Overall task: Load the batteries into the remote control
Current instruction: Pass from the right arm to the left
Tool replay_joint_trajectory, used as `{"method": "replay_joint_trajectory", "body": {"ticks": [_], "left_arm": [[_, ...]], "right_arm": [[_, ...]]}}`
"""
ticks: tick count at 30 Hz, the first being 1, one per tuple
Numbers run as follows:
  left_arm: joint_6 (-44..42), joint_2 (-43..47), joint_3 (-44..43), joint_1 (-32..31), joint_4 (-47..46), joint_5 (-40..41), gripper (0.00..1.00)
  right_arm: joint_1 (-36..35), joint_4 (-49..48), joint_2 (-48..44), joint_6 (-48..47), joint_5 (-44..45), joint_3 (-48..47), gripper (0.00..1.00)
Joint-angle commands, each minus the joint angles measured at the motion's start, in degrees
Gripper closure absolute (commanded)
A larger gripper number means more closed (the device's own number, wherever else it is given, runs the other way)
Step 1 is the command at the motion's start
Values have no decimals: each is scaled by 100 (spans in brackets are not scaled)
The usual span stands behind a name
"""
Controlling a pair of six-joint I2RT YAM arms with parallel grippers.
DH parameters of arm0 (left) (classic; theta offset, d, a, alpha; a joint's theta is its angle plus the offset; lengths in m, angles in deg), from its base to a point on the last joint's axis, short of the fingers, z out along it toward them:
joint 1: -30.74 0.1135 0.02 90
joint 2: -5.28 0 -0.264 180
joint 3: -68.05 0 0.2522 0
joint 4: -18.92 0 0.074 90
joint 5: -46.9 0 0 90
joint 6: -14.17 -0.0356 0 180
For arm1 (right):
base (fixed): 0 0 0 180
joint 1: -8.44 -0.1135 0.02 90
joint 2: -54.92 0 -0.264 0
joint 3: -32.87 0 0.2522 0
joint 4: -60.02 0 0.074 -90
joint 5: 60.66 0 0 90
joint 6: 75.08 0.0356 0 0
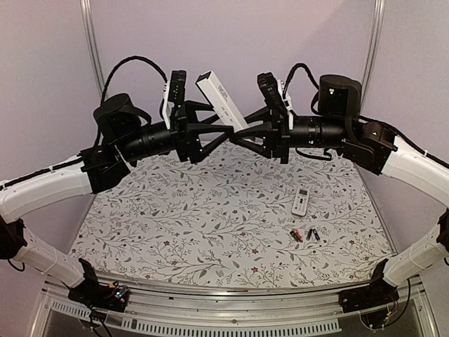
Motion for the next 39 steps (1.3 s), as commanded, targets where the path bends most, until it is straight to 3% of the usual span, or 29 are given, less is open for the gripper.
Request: {"method": "replay_joint_trajectory", "body": {"ticks": [1, 4, 8, 13, 14, 17, 18, 19, 21, 27, 32, 39], "left_arm": [[170, -58, -181, -71, -349, -338, 25], [192, -50, -153, -92, -471, -408, 36], [214, -82, -203, -104, -398, -410, 68], [308, -25, -108, -111, -405, -418, 98], [352, 8, -78, -108, -425, -351, 100], [620, 94, 2, -90, -526, 50, 100], [774, 111, 13, -80, -547, 247, 100], [986, 115, 14, -52, -580, 459, 100], [1548, 88, 8, 17, -614, 829, 100], [3050, -221, -132, 124, -643, 824, 100], [3197, -255, -193, 122, -726, 819, 100], [3306, -241, -153, 176, -827, 827, 100]], "right_arm": [[-7, 273, 161, 101, -274, -191, 100], [-7, 284, 164, 90, -259, -166, 100], [-12, 278, 189, 111, -259, -172, 100], [-10, 203, 173, 124, -201, -172, 100], [-11, 186, 157, 124, -121, -172, 94], [-7, 15, 86, 141, 321, -39, 36], [-11, -92, 8, 92, 468, 62, 20], [-8, -254, -55, 31, 611, 205, 11], [-8, -677, -354, -147, 772, 579, 3], [-13, -2402, -941, -1690, 511, 1683, 1], [-12, -2584, -636, -2519, 813, 1561, 8], [-12, -2641, -304, -2942, 790, 1393, 20]]}}
